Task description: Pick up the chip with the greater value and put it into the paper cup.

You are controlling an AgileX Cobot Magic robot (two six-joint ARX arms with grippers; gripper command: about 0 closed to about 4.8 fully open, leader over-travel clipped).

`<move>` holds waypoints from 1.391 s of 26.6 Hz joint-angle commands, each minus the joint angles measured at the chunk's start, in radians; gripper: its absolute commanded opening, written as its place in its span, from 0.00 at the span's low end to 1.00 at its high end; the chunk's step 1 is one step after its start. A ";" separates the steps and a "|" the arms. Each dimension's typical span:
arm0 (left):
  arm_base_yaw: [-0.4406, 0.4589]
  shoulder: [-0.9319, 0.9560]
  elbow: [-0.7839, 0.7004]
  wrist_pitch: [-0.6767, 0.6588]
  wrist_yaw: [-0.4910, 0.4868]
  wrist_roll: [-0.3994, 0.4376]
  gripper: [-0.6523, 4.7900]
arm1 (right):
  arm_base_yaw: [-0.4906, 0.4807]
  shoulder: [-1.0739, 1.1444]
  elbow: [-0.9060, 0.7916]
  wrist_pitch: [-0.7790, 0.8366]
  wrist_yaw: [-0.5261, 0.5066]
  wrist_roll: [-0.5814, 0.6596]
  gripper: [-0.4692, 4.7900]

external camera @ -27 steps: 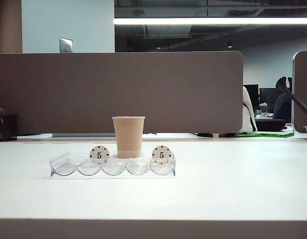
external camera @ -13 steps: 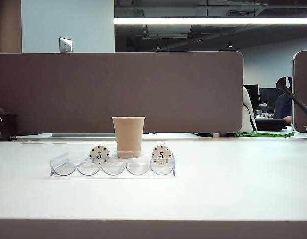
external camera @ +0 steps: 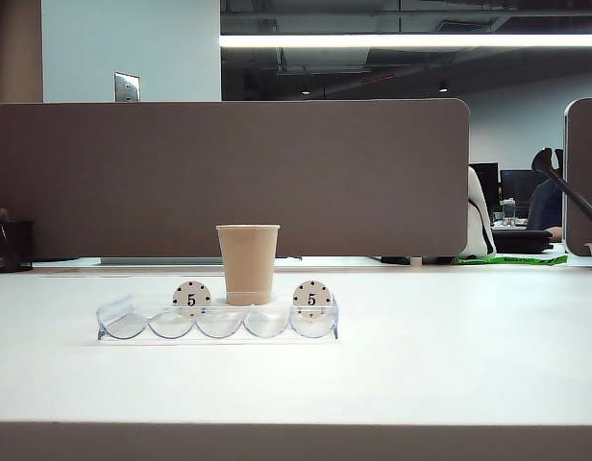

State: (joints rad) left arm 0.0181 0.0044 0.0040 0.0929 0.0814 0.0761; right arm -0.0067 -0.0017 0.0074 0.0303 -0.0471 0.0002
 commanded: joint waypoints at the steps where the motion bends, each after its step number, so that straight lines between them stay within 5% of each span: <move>1: 0.018 0.001 0.003 0.014 0.028 -0.006 0.11 | 0.000 0.000 0.000 0.011 0.004 0.000 0.08; 37: 0.018 0.001 0.003 -0.006 0.028 -0.035 0.11 | 0.001 0.000 0.000 0.010 0.004 0.000 0.08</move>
State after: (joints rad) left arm 0.0357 0.0044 0.0040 0.0784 0.1047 0.0471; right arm -0.0063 -0.0017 0.0074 0.0277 -0.0471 0.0002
